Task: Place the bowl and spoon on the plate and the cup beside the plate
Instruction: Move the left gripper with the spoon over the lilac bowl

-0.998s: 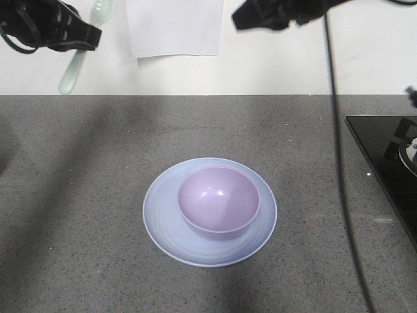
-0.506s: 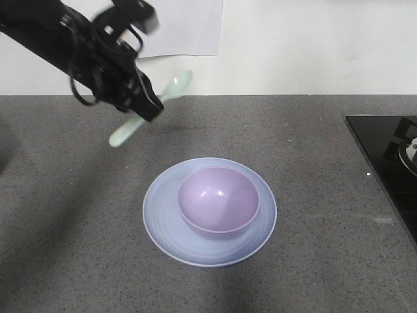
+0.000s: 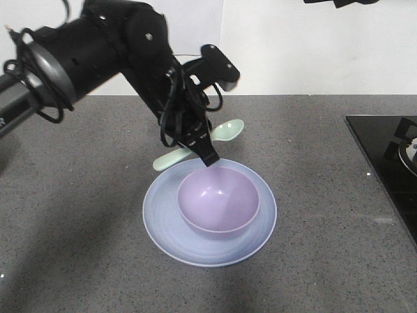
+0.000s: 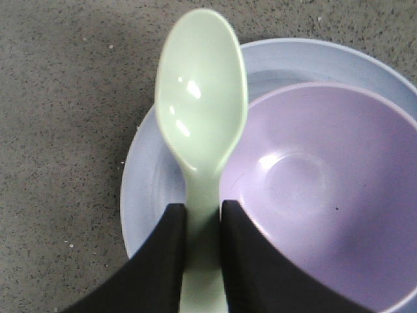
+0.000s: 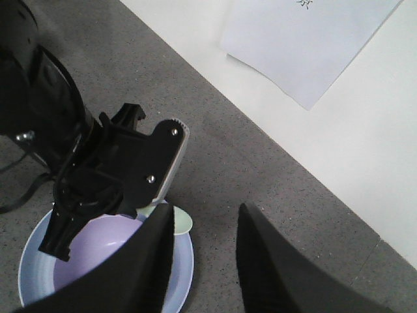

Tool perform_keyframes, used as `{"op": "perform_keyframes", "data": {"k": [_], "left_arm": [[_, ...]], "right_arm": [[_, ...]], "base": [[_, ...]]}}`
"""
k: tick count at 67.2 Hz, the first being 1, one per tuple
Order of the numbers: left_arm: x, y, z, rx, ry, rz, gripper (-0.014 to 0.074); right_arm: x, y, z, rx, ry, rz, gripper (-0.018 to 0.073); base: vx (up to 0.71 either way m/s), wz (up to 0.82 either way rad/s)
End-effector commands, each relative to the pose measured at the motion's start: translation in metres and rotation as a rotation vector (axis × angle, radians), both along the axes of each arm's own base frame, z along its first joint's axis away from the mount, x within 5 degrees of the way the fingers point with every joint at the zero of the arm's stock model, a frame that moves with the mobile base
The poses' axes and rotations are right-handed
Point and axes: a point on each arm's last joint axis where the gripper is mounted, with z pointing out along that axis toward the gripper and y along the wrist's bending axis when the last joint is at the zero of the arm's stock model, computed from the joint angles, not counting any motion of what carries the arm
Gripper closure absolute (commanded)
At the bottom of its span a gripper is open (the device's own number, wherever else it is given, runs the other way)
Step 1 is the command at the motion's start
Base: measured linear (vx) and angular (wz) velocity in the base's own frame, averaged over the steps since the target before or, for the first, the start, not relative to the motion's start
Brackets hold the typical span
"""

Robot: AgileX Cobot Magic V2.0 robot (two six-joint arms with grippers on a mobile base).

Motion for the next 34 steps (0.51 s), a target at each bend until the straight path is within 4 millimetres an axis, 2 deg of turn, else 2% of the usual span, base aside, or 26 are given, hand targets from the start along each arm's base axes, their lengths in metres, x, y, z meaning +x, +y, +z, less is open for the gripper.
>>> {"op": "perform_keyframes", "data": {"k": [1,23,34], "left_arm": [[-0.015,-0.003,0.030,-0.019,-0.081,-0.011,0.0603],[-0.019,-0.008,0.028,-0.056,-0.040,0.028,0.0603],[-0.022,-0.006,0.008,-0.014,0.020,0.026,0.0603]], "right_arm": [[-0.011,-0.004,0.017,0.046,-0.091,-0.006,0.0322],[-0.011,-0.004,0.017,0.045,-0.089,-0.005,0.0322],[-0.011,-0.004,0.017,0.045,-0.090,-0.006,0.0322]], "base": [[0.00,0.00],[0.00,0.00],[0.00,0.00]]}}
